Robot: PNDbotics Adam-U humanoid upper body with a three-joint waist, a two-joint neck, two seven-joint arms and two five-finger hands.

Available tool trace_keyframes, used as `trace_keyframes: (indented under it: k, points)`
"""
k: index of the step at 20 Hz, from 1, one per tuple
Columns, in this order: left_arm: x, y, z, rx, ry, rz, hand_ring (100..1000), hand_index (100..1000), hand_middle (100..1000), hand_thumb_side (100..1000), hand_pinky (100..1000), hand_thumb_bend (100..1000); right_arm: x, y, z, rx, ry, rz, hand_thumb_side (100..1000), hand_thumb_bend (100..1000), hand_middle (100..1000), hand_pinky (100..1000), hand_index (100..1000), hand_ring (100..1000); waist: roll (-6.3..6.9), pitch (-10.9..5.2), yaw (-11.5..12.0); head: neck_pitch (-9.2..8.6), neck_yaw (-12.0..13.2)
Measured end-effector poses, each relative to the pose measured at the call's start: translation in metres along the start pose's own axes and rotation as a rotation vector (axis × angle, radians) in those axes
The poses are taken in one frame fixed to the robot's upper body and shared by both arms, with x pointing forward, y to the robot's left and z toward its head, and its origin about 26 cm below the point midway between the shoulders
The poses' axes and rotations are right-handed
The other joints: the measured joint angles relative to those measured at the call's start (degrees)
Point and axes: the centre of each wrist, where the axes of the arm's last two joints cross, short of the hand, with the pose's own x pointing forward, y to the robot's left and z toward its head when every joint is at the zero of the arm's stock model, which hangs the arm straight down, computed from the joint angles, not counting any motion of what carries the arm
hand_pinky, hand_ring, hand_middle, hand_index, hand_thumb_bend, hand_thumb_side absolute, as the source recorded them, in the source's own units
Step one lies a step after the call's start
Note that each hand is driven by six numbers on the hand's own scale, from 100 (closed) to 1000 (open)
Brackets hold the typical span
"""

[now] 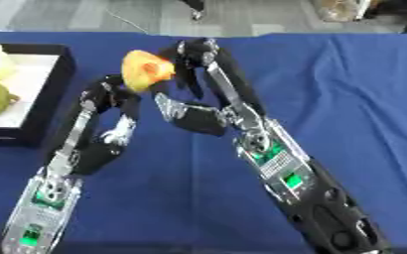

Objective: Pick up the objects with one hand, pass them to the other hand, and then place them into the box on the other side of the table.

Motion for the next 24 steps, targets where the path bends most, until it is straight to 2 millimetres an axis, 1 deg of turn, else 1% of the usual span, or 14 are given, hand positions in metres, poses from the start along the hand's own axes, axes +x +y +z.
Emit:
trace_keyframes:
  k: [5,12,18,23,24]
  points:
    - [0.000,0.003,0.000,0.037,0.010,-0.094,720,923,828,541,635,235,0.008,-0.006,-0.001,0.065,-0.015,-0.031,100,100,268,563,200,145,-0.11,0.02,-0.1,0.00,0.0]
    - [0.000,0.004,0.000,0.132,0.047,-0.187,733,933,842,561,640,311,0.013,-0.013,-0.003,0.121,-0.021,-0.051,100,100,266,563,199,141,-0.12,0.05,-0.3,0.00,0.0]
    - [0.000,0.001,0.001,0.154,-0.001,-0.143,745,941,849,603,648,368,0.012,-0.015,-0.002,0.132,-0.013,-0.053,100,100,264,561,198,140,-0.12,0.07,-0.5,0.00,0.0]
    - [-0.003,0.000,0.005,0.093,-0.060,-0.063,753,946,849,617,658,391,0.011,-0.015,-0.001,0.123,0.001,-0.055,100,100,252,542,191,128,-0.12,0.09,-0.5,0.00,-0.3]
    - [-0.004,0.000,0.006,0.074,-0.070,-0.051,757,948,851,619,663,410,0.011,-0.016,-0.001,0.119,0.005,-0.053,100,100,248,536,188,124,-0.12,0.09,-0.5,0.00,-0.4]
